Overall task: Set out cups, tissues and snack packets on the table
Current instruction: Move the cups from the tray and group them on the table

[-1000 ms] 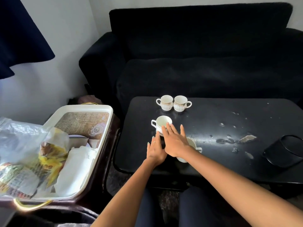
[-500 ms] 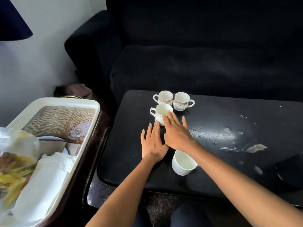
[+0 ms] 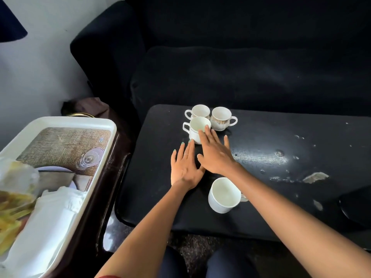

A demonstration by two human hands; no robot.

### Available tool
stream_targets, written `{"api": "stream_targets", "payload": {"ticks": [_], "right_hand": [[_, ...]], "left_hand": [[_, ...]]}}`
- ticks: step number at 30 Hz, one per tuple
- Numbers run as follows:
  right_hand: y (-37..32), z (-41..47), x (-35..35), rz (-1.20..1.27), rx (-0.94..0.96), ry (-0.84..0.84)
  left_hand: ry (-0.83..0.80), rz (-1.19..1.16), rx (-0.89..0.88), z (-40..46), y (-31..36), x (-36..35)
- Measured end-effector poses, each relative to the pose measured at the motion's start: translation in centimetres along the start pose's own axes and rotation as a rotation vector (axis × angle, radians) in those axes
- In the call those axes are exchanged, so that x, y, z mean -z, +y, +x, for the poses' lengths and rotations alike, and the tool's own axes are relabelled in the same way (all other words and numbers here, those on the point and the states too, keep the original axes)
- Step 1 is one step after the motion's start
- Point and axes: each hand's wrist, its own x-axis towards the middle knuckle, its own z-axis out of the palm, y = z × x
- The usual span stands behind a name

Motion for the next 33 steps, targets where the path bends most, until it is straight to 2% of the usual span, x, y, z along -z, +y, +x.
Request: {"api": "stream_targets", "payload": {"ticks": [10, 16, 25, 33], "right_hand": [[1.0, -6.1, -1.1, 0.138, -0.096, 0.157], [0.4, -11.0, -1.3, 0.197, -0.151, 0.250], [0.0, -18.0, -3.2, 0.339, -0.312, 0.267], [-0.4, -19.9, -4.6, 0.599, -0.490, 0.284]], "left_hand": [[-0.016, -0.023, -0.012, -4.5, -0.8, -0.1], [-0.085, -0.066, 0.018, -9.2, -0.7, 0.2], [-0.310, -0.009, 0.038, -14.0, 0.3, 1.7], [-0.373, -0.046, -0.003, -16.6, 2.5, 2.4]]}}
